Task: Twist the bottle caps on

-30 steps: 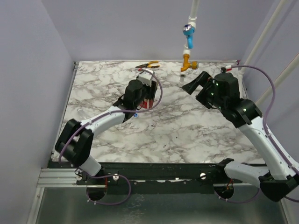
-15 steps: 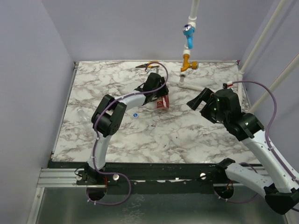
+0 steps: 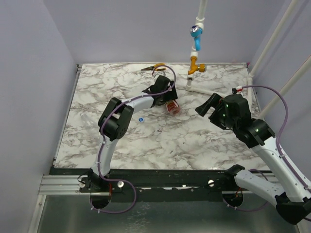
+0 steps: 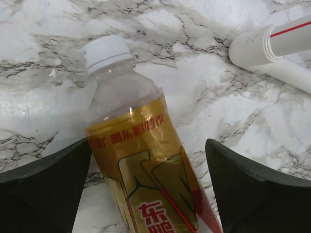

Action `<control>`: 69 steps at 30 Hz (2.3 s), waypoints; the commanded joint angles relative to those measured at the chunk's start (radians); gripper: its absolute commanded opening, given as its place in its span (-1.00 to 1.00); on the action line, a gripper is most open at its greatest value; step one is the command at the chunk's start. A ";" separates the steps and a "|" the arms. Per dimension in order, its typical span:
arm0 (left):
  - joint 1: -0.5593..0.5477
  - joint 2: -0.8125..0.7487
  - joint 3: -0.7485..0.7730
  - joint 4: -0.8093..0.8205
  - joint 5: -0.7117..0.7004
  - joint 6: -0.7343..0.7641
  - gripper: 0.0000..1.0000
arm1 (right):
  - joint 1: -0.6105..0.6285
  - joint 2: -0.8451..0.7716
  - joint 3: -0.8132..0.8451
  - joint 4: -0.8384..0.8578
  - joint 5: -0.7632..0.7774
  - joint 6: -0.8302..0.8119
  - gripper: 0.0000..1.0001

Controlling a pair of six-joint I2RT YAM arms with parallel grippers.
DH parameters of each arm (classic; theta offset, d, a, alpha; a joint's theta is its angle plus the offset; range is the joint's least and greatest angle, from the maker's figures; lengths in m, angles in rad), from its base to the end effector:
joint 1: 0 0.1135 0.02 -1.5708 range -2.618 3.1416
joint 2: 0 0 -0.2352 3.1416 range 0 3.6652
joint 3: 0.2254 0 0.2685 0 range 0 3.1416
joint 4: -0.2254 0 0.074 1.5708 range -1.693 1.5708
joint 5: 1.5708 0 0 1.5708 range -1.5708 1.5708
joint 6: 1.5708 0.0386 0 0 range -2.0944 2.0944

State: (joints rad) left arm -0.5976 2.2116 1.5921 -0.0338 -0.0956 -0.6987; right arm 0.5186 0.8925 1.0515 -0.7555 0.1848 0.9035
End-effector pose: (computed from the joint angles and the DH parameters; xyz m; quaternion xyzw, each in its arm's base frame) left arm 0.4136 -0.2771 0.1306 -0.0664 0.8934 -0.2329 0.3785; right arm 0.1893 0.0999 0.3344 0.2107 0.8554 0.2424 0.4064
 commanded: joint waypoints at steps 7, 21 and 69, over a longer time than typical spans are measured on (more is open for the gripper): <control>0.006 -0.310 -0.015 -0.211 -0.150 0.153 0.97 | 0.002 0.041 0.006 -0.009 0.052 -0.108 1.00; 0.570 -0.901 -0.484 -0.630 -0.318 0.096 0.97 | 0.142 0.302 0.014 0.110 0.001 -0.203 0.97; 0.709 -1.048 -0.667 -0.520 -0.050 0.233 -0.28 | 0.429 1.272 0.624 0.337 0.164 -0.475 0.43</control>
State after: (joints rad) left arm 0.1364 1.2274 0.9089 -0.5163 -0.1497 -0.5018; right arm 0.9348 2.1048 1.6150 -0.4511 0.3092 0.4763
